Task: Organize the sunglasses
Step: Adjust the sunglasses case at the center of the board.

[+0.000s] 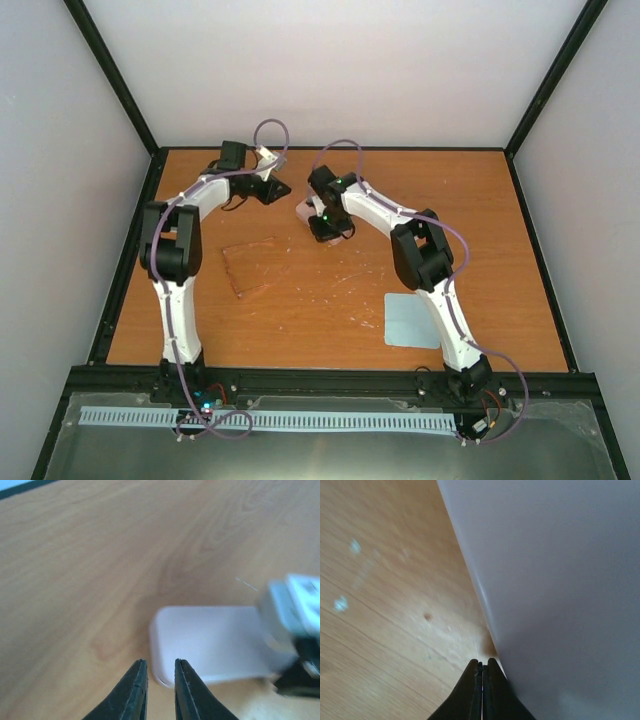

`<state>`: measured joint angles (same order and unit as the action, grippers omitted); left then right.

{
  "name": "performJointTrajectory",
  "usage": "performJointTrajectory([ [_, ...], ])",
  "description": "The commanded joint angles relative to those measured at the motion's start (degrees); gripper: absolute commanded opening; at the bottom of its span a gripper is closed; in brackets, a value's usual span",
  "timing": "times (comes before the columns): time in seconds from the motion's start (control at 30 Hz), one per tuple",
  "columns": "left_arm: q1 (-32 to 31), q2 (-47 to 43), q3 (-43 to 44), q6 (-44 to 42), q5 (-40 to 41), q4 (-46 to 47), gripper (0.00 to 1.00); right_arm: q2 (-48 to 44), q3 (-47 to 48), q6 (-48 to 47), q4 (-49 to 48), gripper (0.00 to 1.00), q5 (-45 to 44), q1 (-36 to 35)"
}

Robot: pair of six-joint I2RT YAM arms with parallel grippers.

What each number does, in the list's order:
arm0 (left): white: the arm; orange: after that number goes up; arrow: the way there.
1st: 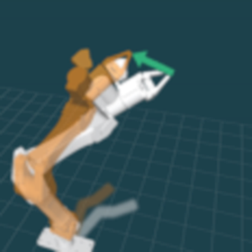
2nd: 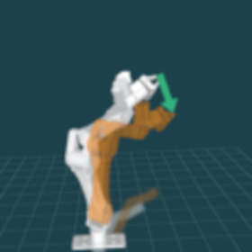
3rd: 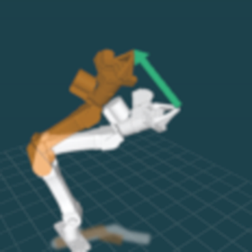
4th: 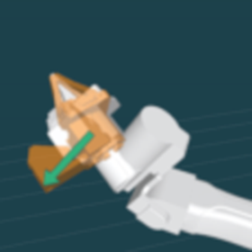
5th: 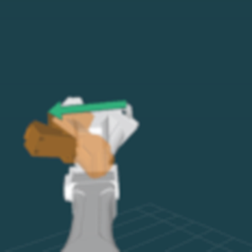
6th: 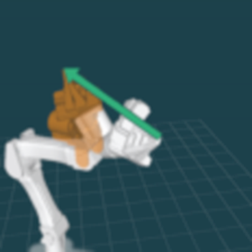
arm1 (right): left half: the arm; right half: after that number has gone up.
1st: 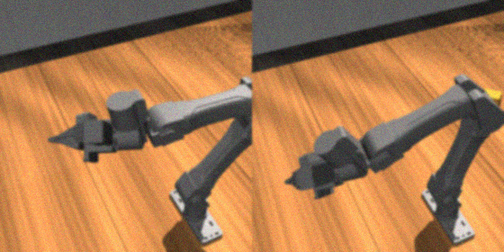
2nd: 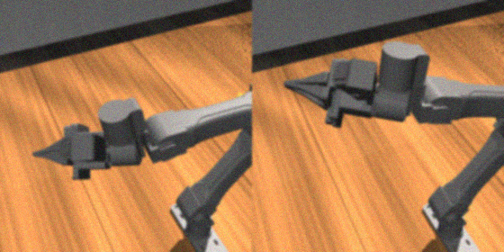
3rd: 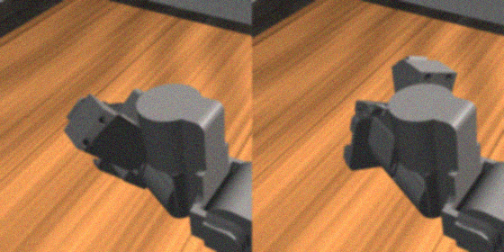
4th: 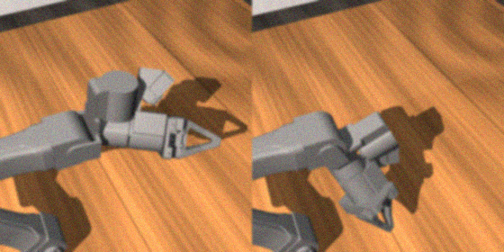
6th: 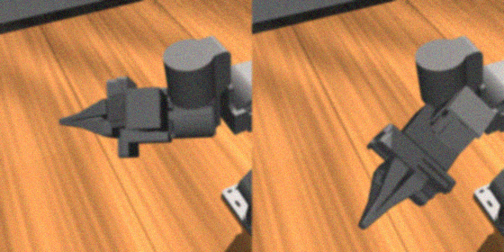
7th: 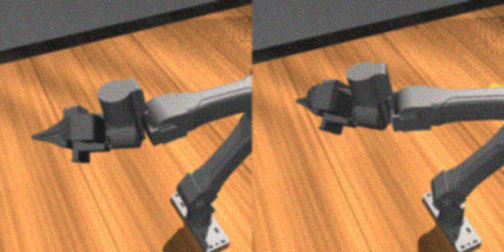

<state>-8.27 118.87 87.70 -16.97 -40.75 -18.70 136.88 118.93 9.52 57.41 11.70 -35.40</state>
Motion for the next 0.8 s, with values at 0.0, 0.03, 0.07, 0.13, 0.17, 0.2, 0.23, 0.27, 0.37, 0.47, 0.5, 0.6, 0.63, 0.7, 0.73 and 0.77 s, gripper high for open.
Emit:
performJointTrajectory([
  [0.0,0.3,8.1,12.4,1.5,1.8,-7.7,0.18,-4.9,-6.2,1.6,-1.9,0.04,1.3,-0.3],
  [0.03,0.1,9.8,15.0,1.3,2.4,-9.2,0.18,-5.1,-6.9,1.8,-1.9,0.04,1.7,-0.3],
  [0.07,-0.1,11.6,17.4,0.9,3.2,-10.8,0.18,-5.4,-7.6,2.1,-2.1,0.04,2.0,-0.2],
  [0.13,-0.9,14.8,21.8,-0.4,4.9,-14.2,0.19,-5.9,-9.0,2.6,-2.8,0.04,1.3,-0.3],
  [0.17,-1.5,16.2,23.4,-0.9,5.9,-15.8,0.19,-6.2,-9.4,2.8,-2.9,0.04,0.5,-0.2],
  [0.2,-2.0,17.8,25.3,-1.3,6.6,-17.1,0.19,-6.0,-9.6,3.3,-2.8,0.04,-0.5,-0.2],
  [0.23,-2.3,18.7,26.4,-1.6,7.1,-18.2,0.19,-5.9,-9.6,3.6,-2.5,0.04,-1.0,0.0],
  [0.27,-2.8,19.6,27.2,-1.8,7.6,-19.1,0.19,-5.7,-9.7,4.0,-2.3,0.04,-1.8,0.2],
  [0.37,-4.1,21.0,27.5,-2.6,8.5,-21.0,0.19,-6.1,-11.0,5.2,-2.5,0.04,-3.7,1.1],
  [0.47,-5.6,21.4,26.7,-3.2,8.3,-21.6,0.2,-7.0,-12.9,6.1,-2.9,0.04,-5.0,2.5],
  [0.5,-6.3,21.4,26.5,-3.4,8.2,-21.8,0.2,-7.2,-13.4,6.2,-2.8,0.04,-5.7,3.1],
  [0.6,-8.5,21.2,25.4,-4.8,8.5,-22.4,0.2,-8.2,-14.9,6.4,-2.8,0.03,-8.3,4.6],
  [0.63,-9.1,21.1,25.0,-5.3,8.6,-22.7,0.2,-8.5,-15.3,6.6,-2.7,0.03,-9.1,5.2],
  [0.7,-9.9,20.6,24.1,-5.6,7.5,-23.4,0.2,-9.0,-16.0,6.8,-2.8,0.04,-10.7,6.5],
  [0.73,-10.1,20.2,23.3,-5.5,6.7,-23.7,0.19,-9.2,-16.2,6.8,-2.9,0.04,-11.1,7.0],
  [0.77,-10.2,19.5,22.3,-5.6,5.8,-23.6,0.19,-9.3,-16.2,6.8,-2.9,0.05,-11.8,7.6],
])
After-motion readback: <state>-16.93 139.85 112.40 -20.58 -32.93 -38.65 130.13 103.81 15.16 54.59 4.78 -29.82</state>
